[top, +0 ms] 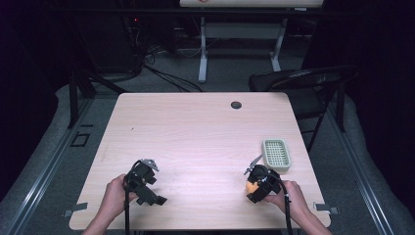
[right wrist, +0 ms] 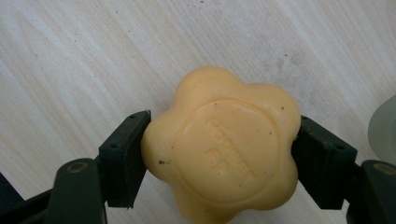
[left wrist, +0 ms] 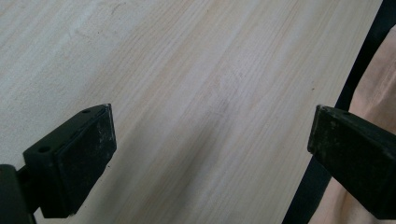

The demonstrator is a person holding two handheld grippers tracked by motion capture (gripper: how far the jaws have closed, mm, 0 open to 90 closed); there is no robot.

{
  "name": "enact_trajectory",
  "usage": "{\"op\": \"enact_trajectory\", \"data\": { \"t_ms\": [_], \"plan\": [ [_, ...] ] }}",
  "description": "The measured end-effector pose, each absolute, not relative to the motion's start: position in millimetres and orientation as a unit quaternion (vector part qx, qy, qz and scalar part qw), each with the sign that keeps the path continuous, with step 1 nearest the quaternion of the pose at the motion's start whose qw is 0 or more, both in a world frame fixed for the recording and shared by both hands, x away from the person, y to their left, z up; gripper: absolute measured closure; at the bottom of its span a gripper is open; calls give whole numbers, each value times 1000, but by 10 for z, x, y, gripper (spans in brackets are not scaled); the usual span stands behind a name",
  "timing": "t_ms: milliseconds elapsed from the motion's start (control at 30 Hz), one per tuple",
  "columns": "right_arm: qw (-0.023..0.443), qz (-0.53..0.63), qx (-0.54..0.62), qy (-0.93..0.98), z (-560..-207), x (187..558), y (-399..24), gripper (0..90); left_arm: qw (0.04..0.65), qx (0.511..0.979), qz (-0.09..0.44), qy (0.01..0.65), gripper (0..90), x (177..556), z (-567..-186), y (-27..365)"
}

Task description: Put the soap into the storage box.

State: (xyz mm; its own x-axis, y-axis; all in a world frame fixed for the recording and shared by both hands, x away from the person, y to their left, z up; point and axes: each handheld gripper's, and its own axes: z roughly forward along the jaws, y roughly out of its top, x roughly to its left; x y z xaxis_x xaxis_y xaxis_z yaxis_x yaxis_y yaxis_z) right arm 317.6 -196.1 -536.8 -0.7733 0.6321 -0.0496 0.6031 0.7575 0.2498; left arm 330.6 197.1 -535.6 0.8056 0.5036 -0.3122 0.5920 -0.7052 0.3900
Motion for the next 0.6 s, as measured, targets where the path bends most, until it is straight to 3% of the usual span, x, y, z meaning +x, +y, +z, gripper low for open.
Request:
{"op": "enact_trajectory", "data": {
  "t_ms": [600],
  "plan": [
    [75,116,344,929,-5276,3200,-2061,268,243,918,-91,299,13,3305,-5353,1974]
  ]
}}
